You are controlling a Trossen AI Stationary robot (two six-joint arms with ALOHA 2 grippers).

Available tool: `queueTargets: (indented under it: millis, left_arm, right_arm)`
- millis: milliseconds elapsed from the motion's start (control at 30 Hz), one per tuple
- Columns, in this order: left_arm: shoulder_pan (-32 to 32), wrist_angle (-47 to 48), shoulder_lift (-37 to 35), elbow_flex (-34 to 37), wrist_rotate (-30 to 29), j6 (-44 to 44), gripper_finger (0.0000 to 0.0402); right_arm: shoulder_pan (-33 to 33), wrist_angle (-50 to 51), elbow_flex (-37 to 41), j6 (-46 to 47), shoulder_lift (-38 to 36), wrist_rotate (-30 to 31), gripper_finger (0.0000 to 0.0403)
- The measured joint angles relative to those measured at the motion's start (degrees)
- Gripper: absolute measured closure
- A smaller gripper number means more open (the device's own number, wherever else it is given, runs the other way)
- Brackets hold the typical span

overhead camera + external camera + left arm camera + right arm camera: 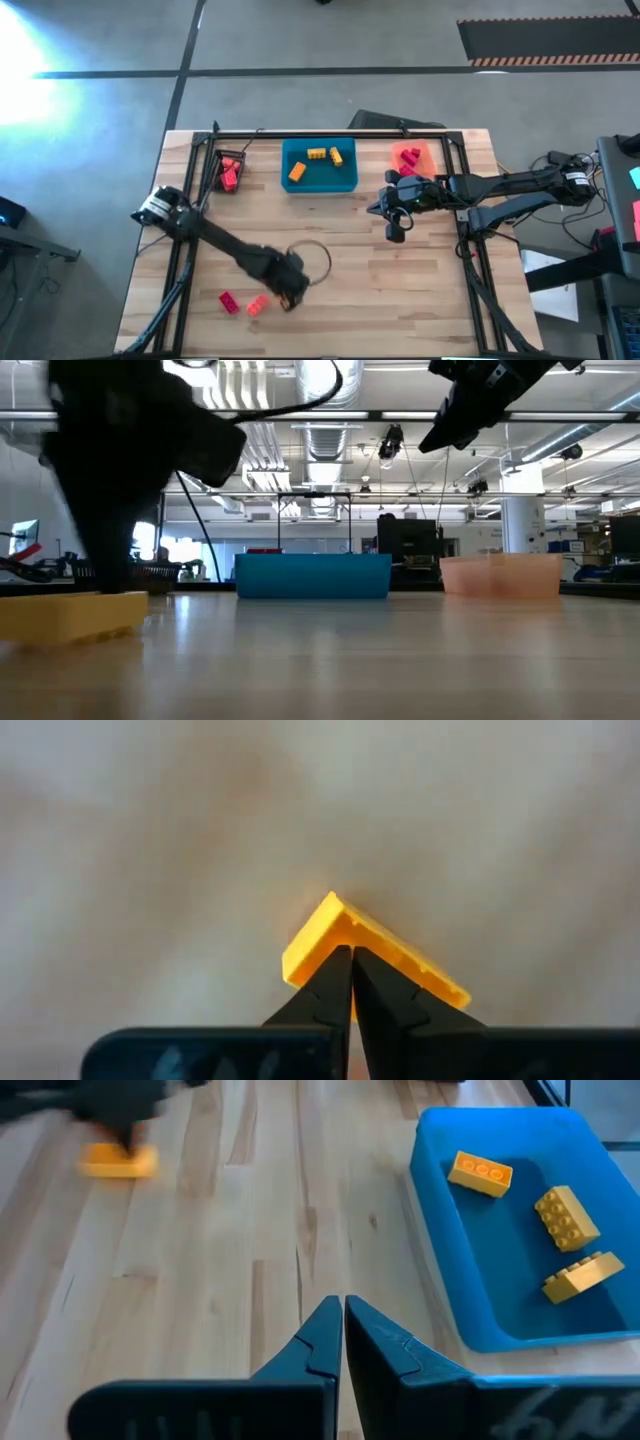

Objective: Sort & place blocks by color
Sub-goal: Put the yellow game piece into the blue bin

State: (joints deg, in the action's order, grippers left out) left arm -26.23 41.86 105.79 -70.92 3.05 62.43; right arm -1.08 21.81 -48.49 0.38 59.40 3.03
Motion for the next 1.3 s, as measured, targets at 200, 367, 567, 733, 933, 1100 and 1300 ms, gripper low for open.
queueTargets:
  millis: [200,367,567,733,933,1100,1300]
  left_arm:
    - [7.2,9.6,-6.5,0.2,-8.1,-5.9,0.0401]
    - [11.8,10.7,-11.5,0.5,-6.6,0.9,0.0401]
    - [14.0,14.5,-15.9,0.6,-11.7,3.3,0.0401]
    - [18.6,15.8,-18.4,0.6,-1.1,-32.5,0.0401]
    - [23.1,15.7,-18.6,0.8,6.4,-65.7,0.0402]
    - [28.2,16.2,-18.3,3.7,6.1,-80.9,0.0402]
    - [33.6,16.1,-18.6,7.9,5.9,-87.9,0.0401]
  right_arm:
    - [0.0,-1.2,0.0,0.6,0.0,0.0,0.0394]
    - [0.0,-1.4,0.0,4.5,0.0,0.2,0.0394]
    - [0.0,-1.7,0.0,11.1,0.0,2.7,0.0394]
    - [0.0,-4.1,0.0,13.3,0.0,4.6,0.0394]
    - [0.0,-7.8,0.0,17.7,0.0,8.2,0.0394]
    - [0.0,-10.0,0.0,22.6,0.1,12.4,0.0394]
    - [0.0,-13.1,0.0,27.0,0.1,17.2,0.0394]
